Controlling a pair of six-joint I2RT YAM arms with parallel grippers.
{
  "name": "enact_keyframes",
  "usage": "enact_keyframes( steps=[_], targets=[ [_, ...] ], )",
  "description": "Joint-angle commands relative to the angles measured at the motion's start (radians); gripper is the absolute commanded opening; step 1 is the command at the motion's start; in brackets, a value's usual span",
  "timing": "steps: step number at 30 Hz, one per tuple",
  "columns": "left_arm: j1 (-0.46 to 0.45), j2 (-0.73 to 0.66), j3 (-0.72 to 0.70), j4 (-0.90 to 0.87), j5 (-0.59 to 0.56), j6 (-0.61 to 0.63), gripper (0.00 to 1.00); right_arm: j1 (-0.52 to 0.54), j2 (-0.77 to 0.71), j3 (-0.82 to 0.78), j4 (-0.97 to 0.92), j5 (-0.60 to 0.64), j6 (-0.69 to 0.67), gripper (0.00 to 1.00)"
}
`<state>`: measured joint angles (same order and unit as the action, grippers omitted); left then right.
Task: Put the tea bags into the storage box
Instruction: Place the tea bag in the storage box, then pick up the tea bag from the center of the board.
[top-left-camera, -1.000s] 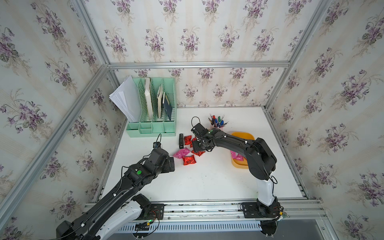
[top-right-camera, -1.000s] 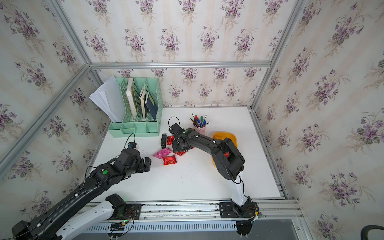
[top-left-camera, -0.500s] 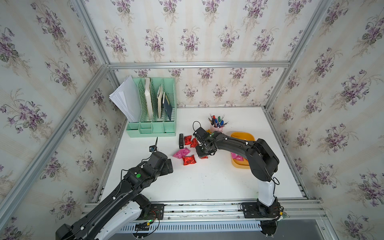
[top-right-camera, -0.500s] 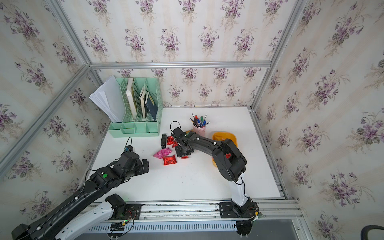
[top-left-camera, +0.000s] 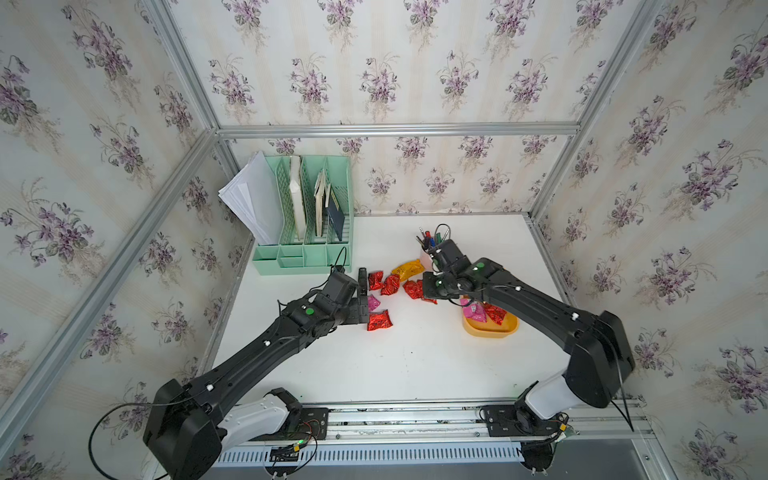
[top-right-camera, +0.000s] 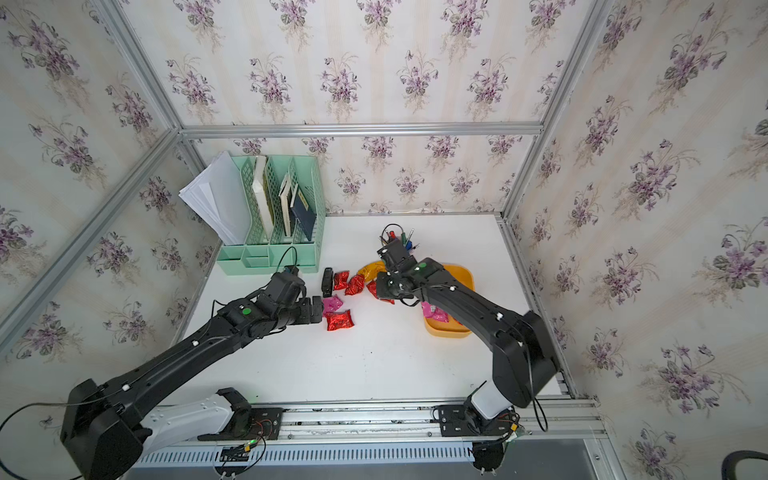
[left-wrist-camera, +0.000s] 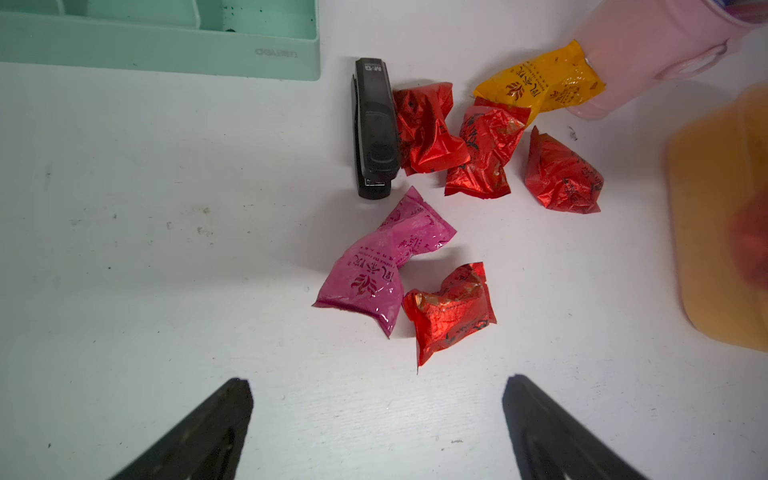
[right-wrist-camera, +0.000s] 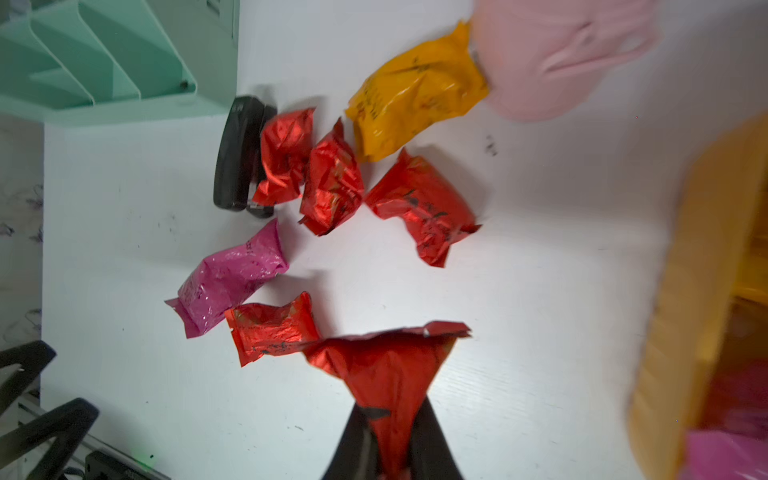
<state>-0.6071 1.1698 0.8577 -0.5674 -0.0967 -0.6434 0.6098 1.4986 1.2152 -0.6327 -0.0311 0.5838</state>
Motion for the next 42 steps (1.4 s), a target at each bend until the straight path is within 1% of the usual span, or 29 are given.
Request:
enact_keyframes(
  steps=[1,4,6,7,9,12,15,18,21,22,24,26,28,30,33,36,38,40,42],
  targets=[
    [0.001,0.036,-0.006,0.056,0.067,-0.022,0.99,-0.159,-0.079,-0.039,-0.064,-0.006,-0.012,0.14],
    [0.001,0.069,-0.009,0.069,0.089,-0.042,0.99,-0.351,-0.121,-0.072,-0.085,-0.059,-0.069,0.14],
    [0.001,0.083,0.009,0.051,0.093,-0.041,0.99,-0.449,-0.125,-0.087,-0.073,-0.083,-0.104,0.14],
    [0.001,0.088,0.019,0.041,0.092,-0.037,0.99,-0.489,-0.118,-0.089,-0.059,-0.097,-0.122,0.14],
    [0.001,0.091,0.038,0.025,0.084,-0.026,0.99,-0.532,-0.085,-0.08,-0.039,-0.114,-0.149,0.14],
    [0.001,0.085,0.042,0.019,0.063,-0.038,0.99,-0.539,0.003,-0.033,-0.04,-0.086,-0.188,0.14],
    [0.001,0.095,0.038,0.018,0.059,-0.077,0.99,-0.542,0.084,0.001,-0.06,-0.017,-0.2,0.12],
    [0.0,0.099,0.061,-0.011,0.074,-0.107,0.99,-0.547,0.133,0.021,-0.069,0.036,-0.214,0.13],
    [0.0,0.067,0.048,-0.027,0.054,-0.137,0.99,-0.552,0.161,0.044,-0.08,0.062,-0.223,0.17],
    [0.0,0.048,0.036,-0.027,0.043,-0.145,0.99,-0.553,0.171,0.061,-0.093,0.075,-0.223,0.21],
    [0.0,0.011,0.012,-0.035,0.022,-0.154,0.99,-0.552,0.179,0.089,-0.11,0.084,-0.227,0.31],
    [0.0,-0.033,-0.014,-0.055,-0.001,-0.16,0.99,-0.552,0.169,0.108,-0.11,0.081,-0.229,0.47],
    [0.0,-0.069,-0.037,-0.07,-0.023,-0.16,0.99,-0.545,0.141,0.105,-0.099,0.081,-0.224,0.57],
    [-0.001,-0.099,-0.056,-0.082,-0.041,-0.159,0.99,-0.524,0.104,0.08,-0.082,0.082,-0.212,0.61],
    [0.001,-0.131,-0.067,-0.104,-0.062,-0.156,0.99,-0.451,0.05,0.026,-0.053,0.05,-0.191,0.62],
    [0.003,-0.146,-0.065,-0.106,-0.088,-0.15,0.99,-0.311,0.019,-0.028,-0.005,0.015,-0.169,0.61],
    [0.007,-0.147,-0.065,-0.099,-0.101,-0.135,0.99,-0.204,0.031,-0.046,0.034,-0.004,-0.15,0.59],
    [0.014,-0.137,-0.062,-0.087,-0.095,-0.117,0.99,-0.124,0.067,-0.039,0.066,-0.013,-0.139,0.59],
    [0.027,-0.12,-0.052,-0.081,-0.074,-0.094,0.99,-0.08,0.114,-0.017,0.081,-0.027,-0.128,0.59]
  ],
)
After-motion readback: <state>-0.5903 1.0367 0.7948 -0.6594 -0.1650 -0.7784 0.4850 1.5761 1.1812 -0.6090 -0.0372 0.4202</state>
